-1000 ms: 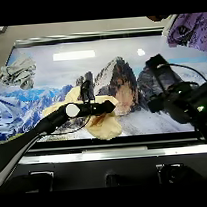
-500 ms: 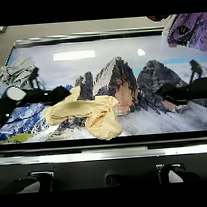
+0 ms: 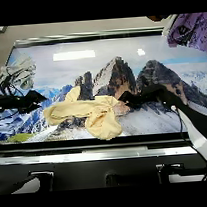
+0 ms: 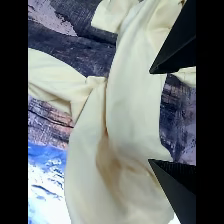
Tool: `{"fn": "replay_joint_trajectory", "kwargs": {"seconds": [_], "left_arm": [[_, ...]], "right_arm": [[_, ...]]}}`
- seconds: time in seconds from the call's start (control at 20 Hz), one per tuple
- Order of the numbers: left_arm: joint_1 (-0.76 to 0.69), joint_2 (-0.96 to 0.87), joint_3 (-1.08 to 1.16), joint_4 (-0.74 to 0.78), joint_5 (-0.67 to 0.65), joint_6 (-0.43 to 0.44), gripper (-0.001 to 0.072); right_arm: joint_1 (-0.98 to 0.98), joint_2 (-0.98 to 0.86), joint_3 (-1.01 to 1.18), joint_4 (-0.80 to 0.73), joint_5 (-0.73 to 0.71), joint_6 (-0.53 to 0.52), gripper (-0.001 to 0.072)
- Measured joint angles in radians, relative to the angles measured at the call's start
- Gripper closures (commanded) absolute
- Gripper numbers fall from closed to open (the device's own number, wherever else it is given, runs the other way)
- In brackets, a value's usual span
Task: Fold the clothes and pants, and hang the long-sleeved shirts on hangers.
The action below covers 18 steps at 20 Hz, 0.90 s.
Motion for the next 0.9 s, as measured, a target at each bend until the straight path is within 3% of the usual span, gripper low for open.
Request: {"fn": "replay_joint_trajectory", "kwargs": {"seconds": [0.25,0.3,0.35,0.5,0.55,0.9], "left_arm": [[0.031,0.000,0.000,0.037,-0.033,0.000,0.0075],[0.034,0.000,0.000,0.045,-0.039,-0.001,0.0007],[0.038,0.000,-0.001,0.053,-0.043,-0.007,-0.0010],[0.061,0.002,-0.007,0.083,-0.051,-0.024,-0.0010],[0.077,0.003,-0.016,0.091,-0.051,-0.026,-0.0010],[0.177,0.005,-0.188,0.090,0.048,0.014,-0.0008]], "right_arm": [[0.087,-0.047,0.006,0.052,0.137,-0.008,0.0237],[0.097,-0.053,0.006,0.058,0.154,-0.010,0.0294],[0.105,-0.060,0.006,0.062,0.166,-0.010,0.0349],[0.119,-0.082,0.007,0.071,0.189,-0.010,0.0568],[0.121,-0.087,0.007,0.070,0.194,-0.011,0.0686],[0.124,-0.067,0.032,0.045,0.203,-0.029,0.0685]]}}
